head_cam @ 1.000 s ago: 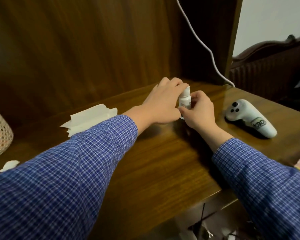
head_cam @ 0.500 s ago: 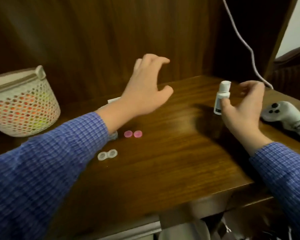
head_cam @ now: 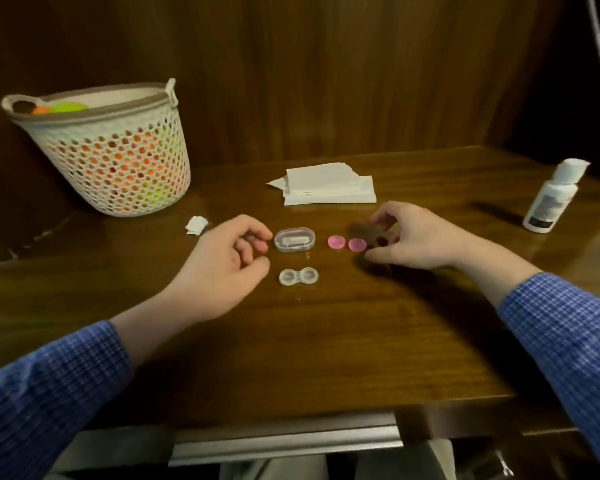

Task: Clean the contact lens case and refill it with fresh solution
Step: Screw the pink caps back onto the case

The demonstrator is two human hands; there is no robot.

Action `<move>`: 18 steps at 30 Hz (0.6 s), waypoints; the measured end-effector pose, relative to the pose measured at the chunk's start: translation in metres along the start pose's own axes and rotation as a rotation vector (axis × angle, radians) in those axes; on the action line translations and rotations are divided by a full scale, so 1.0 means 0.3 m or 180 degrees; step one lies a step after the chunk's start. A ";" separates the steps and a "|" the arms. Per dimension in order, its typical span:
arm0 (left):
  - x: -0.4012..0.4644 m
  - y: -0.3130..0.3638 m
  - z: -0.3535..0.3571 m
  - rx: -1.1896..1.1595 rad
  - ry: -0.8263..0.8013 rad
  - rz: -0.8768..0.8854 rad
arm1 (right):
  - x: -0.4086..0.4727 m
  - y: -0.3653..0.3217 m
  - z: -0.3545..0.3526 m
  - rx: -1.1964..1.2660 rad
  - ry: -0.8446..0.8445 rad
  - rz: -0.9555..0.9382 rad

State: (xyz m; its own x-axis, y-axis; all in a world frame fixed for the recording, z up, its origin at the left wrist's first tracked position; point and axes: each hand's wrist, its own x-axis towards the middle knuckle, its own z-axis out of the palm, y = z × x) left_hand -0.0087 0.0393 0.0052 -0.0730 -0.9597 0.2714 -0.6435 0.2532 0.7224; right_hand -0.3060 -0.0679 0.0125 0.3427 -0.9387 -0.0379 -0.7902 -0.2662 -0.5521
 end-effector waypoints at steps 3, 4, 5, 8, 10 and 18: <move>-0.005 -0.030 0.028 0.0060 -0.0247 0.0013 | 0.035 -0.016 0.001 -0.0096 -0.0231 0.0048; -0.003 -0.031 0.036 0.0111 -0.0296 0.0018 | 0.037 -0.020 0.003 -0.0110 -0.0226 0.0025; 0.001 -0.033 0.040 0.0138 -0.0331 0.0018 | 0.040 -0.025 0.008 -0.0124 -0.0206 0.0002; 0.013 -0.031 0.044 0.0129 -0.0411 0.0056 | 0.041 -0.039 0.024 -0.0185 -0.0110 -0.0085; 0.015 -0.030 0.047 0.0197 -0.0461 0.0108 | 0.037 -0.048 0.033 -0.0277 -0.0035 -0.0186; 0.016 -0.024 0.047 0.0183 -0.0564 0.0259 | -0.004 -0.065 0.014 -0.0198 -0.0087 -0.0328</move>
State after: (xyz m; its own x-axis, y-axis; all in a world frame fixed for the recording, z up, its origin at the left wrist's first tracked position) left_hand -0.0152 0.0313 -0.0078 -0.2562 -0.9440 0.2078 -0.6719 0.3284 0.6638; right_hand -0.2888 -0.0606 0.0198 0.4369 -0.8995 -0.0067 -0.7797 -0.3750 -0.5015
